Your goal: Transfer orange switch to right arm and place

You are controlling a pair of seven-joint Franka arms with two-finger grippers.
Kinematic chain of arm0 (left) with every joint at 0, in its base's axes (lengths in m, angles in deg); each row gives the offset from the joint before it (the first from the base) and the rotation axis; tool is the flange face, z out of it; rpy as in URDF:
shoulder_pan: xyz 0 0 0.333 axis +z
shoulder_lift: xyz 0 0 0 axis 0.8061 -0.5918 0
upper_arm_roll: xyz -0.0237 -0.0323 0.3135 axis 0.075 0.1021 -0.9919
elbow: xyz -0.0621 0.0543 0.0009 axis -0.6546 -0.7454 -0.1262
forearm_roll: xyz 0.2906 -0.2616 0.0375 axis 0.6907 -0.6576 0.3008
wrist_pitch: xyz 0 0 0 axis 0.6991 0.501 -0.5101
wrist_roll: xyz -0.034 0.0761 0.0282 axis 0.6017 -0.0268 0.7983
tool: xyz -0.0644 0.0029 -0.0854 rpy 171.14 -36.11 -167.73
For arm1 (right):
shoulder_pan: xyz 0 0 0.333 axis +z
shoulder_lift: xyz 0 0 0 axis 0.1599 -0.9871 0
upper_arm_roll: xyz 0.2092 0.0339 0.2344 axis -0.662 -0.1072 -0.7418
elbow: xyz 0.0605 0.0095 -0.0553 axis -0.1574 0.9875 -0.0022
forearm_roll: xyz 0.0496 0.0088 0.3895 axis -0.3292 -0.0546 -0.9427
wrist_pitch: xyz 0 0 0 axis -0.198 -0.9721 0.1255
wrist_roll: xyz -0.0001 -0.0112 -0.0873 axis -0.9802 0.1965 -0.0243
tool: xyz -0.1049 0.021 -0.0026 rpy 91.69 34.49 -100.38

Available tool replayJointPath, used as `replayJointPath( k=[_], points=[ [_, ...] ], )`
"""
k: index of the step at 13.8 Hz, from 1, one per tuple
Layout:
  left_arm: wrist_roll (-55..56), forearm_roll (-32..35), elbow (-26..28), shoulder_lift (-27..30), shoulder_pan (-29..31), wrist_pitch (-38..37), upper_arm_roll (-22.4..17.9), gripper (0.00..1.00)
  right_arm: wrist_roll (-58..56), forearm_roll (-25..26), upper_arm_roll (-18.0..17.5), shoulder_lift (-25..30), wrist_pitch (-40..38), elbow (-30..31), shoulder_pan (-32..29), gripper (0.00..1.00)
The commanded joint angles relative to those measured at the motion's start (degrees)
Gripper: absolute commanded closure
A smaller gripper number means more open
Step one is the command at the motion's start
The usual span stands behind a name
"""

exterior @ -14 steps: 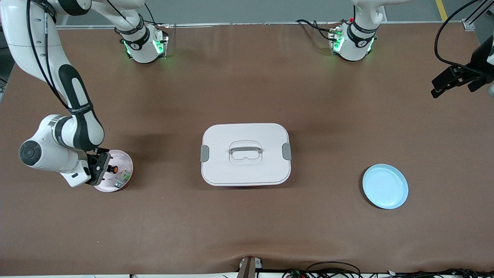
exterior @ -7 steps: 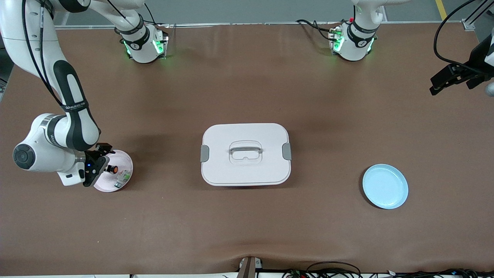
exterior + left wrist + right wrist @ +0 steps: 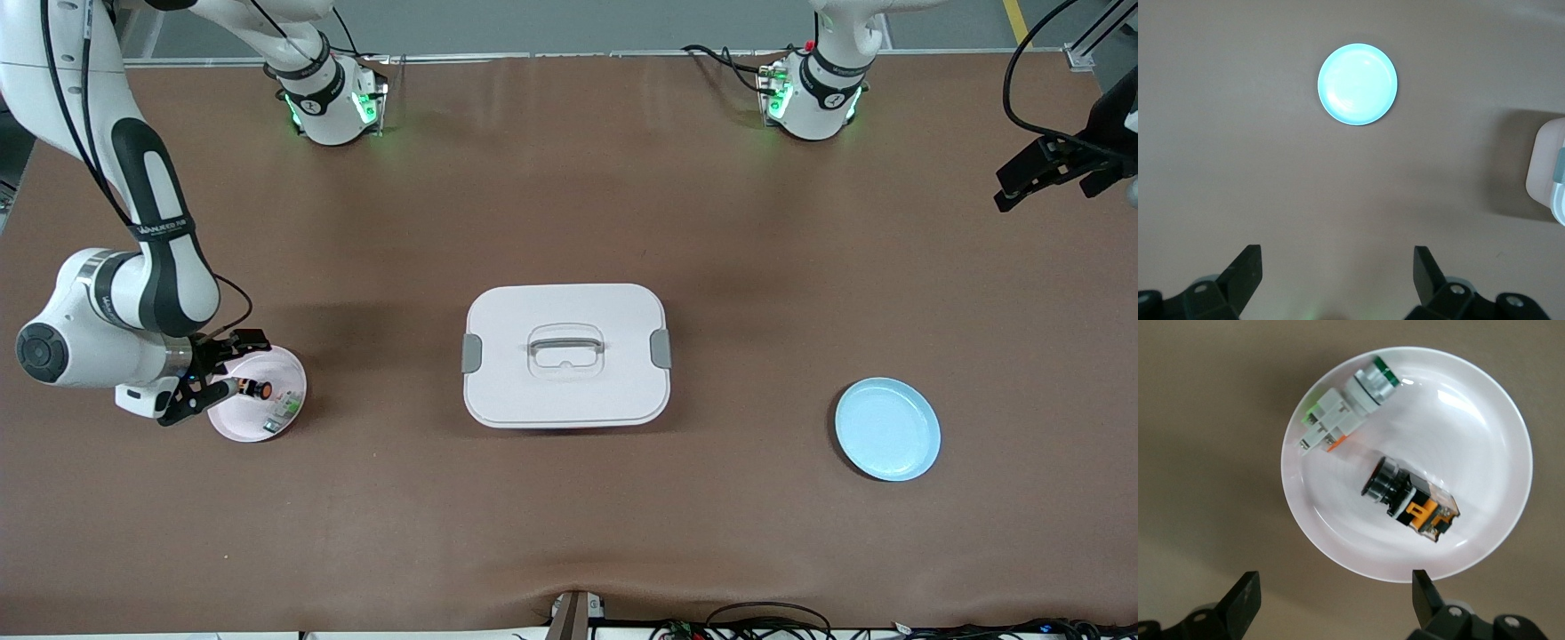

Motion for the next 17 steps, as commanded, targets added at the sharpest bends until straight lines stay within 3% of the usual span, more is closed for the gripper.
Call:
replayJointPath(
  k=[1,10,12,17],
  points=[
    [-1.01,-1.08,-0.19,-0.08,0.08,-0.67,0.20,0.00,9.94,-0.28,-0.30,3.22,0.00,2.61,-0.14,0.00],
    [0.13,-1.69,-1.34,-1.14,-0.71,0.39,0.55,0.00,14.02,0.43,0.93,10.95,0.00,2.53,-0.67,0.00],
    [0.05,-1.87,-1.25,-1.32,-0.71,0.30,1.08,0.00,14.02,3.75,0.75,13.58,-0.09,2.44,-0.58,0.00],
    [-0.92,-1.78,-1.69,-0.53,-0.45,-0.14,2.31,0.00,14.02,5.52,0.66,20.53,-0.88,3.05,-0.15,0.00]
  ],
)
